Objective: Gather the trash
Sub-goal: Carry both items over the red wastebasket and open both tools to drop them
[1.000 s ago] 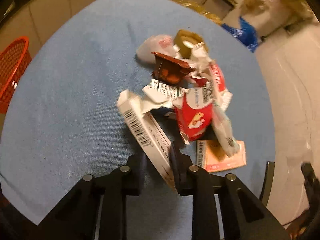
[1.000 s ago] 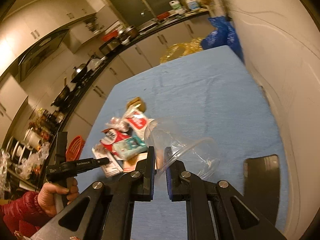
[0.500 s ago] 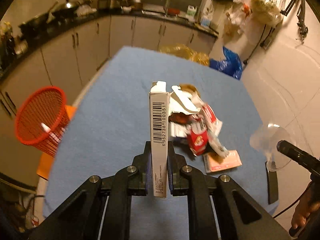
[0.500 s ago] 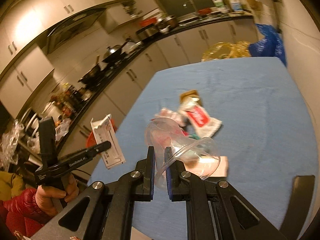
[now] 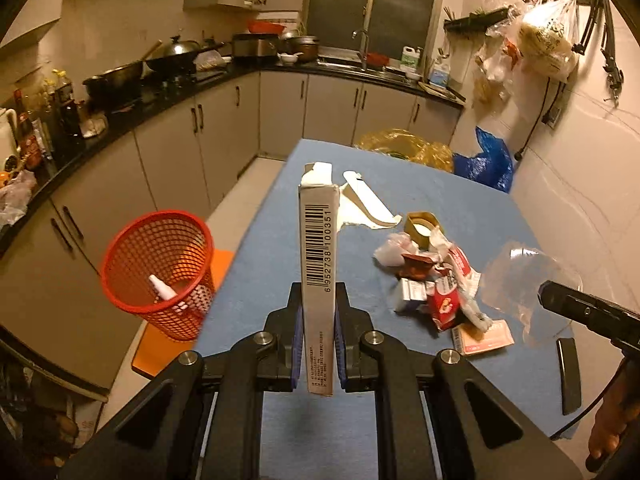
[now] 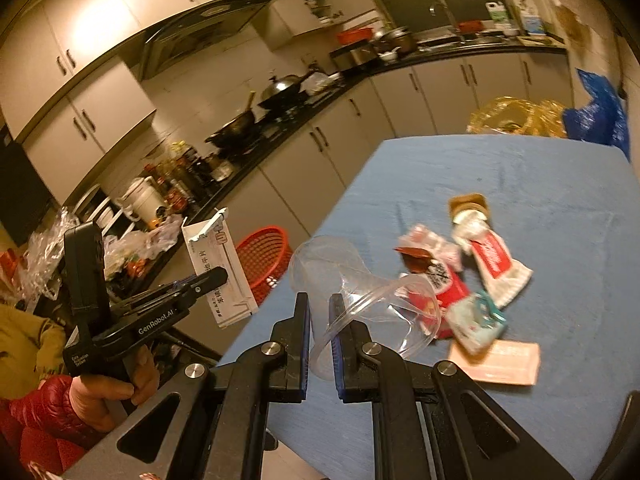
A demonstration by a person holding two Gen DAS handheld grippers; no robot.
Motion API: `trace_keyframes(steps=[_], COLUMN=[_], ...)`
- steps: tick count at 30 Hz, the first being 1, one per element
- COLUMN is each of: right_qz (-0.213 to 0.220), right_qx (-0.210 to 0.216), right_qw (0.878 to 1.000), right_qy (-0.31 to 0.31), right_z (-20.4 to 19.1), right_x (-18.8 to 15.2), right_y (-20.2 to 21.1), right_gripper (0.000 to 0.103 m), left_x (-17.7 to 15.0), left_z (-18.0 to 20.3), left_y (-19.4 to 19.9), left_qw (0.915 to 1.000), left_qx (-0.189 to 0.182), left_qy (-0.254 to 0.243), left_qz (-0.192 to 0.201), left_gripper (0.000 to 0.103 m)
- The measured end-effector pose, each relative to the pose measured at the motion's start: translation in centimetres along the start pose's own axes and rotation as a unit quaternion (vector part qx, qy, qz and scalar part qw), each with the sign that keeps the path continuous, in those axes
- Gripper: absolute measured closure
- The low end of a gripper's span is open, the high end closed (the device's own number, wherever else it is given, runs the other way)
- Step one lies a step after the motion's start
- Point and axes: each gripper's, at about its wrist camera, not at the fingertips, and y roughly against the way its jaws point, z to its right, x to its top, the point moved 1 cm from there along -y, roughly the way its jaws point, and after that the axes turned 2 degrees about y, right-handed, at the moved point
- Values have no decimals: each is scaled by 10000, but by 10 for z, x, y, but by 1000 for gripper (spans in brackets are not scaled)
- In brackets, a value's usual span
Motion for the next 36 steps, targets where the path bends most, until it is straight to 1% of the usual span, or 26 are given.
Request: trace_keyframes(steps=[15,23,31,36], right_qz=[-238,-382,-593,-753], right_qx=[551,781,882,903], right_qw=[9973,9943,9918,9909], right_qy=[430,620,703,659], right_z=[-44,-69,-93,-105], right_x=[13,20,30,42], right_y=[-39,-64,-104,-137], right_gripper=[93,93,93,93], left_x=[-12,-17,-13,-7], left_z=[-52,-77,-111,-137], left_y=[29,35,34,28], left_qw=[9978,9956,9926,9905], left_qx=[453,636,774,828], left_qy=[449,663,919,1091], left_qz=[157,159,147,125], left_gripper=[91,90,90,90])
